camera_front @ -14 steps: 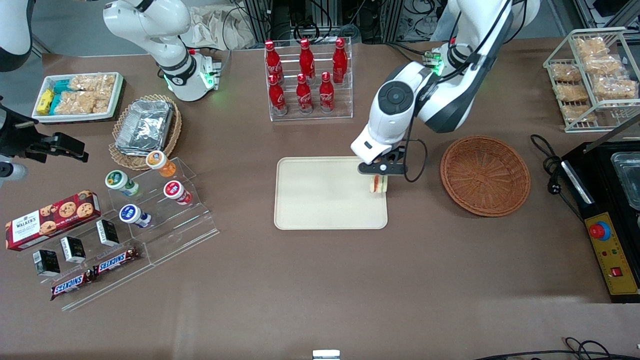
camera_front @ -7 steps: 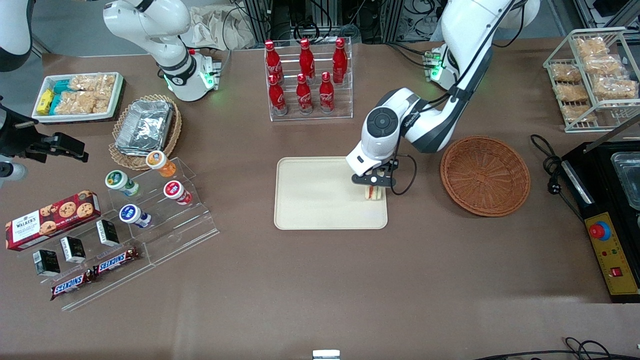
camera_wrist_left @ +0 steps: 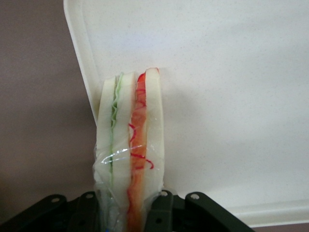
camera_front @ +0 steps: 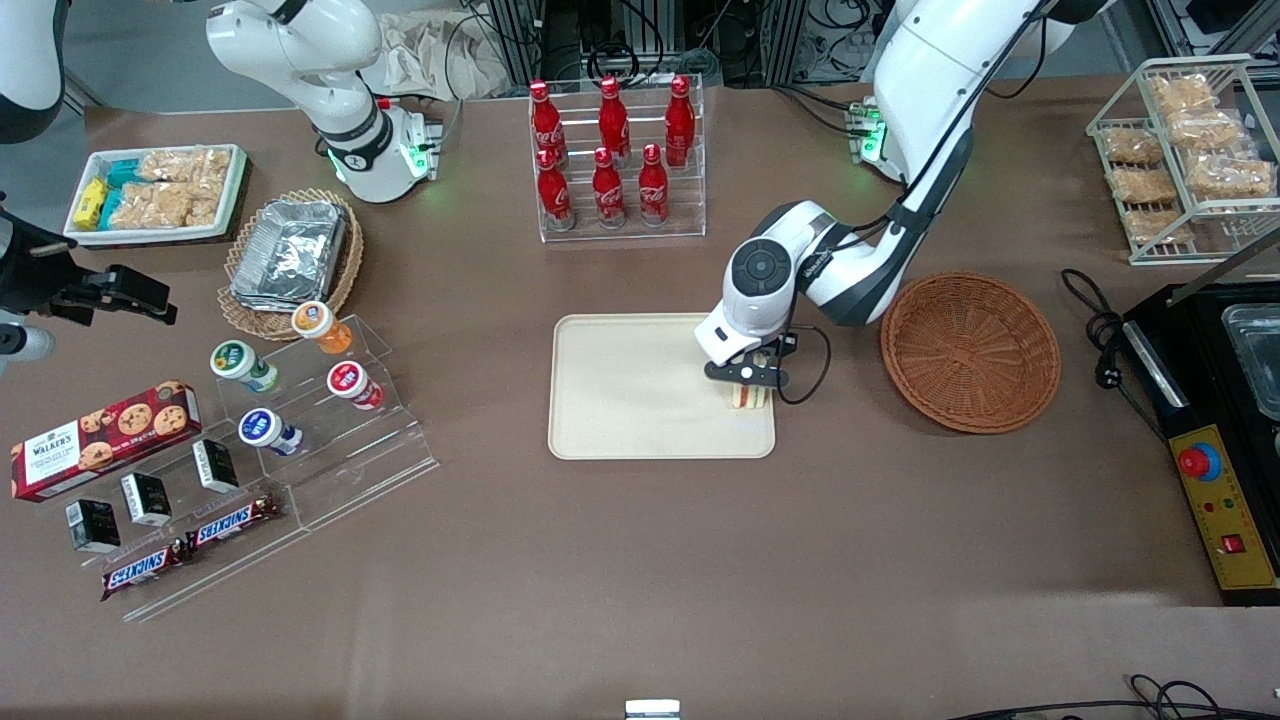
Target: Place sandwich from basket to tray
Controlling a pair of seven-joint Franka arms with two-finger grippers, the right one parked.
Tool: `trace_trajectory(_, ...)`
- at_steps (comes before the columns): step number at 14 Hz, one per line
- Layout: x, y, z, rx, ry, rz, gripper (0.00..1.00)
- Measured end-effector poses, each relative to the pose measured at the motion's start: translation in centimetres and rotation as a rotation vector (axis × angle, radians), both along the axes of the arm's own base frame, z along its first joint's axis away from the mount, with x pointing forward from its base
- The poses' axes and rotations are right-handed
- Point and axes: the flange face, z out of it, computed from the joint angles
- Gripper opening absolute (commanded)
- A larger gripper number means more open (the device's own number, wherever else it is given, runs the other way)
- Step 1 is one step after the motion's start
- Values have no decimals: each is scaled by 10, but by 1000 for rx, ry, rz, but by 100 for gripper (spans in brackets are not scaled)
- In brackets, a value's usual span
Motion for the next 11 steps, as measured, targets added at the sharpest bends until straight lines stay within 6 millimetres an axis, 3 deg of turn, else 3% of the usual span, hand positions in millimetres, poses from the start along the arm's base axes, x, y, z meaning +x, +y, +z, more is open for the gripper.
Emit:
trace_trajectory(5, 7, -4, 7, -12, -16, 0, 100)
trace_trajectory(7, 18, -9, 23, -24, -40, 4, 100)
trace_trajectory(9, 36, -14, 68, -13, -67, 16, 100)
trace_trajectory(11, 54, -17, 143, -3, -98, 47, 100)
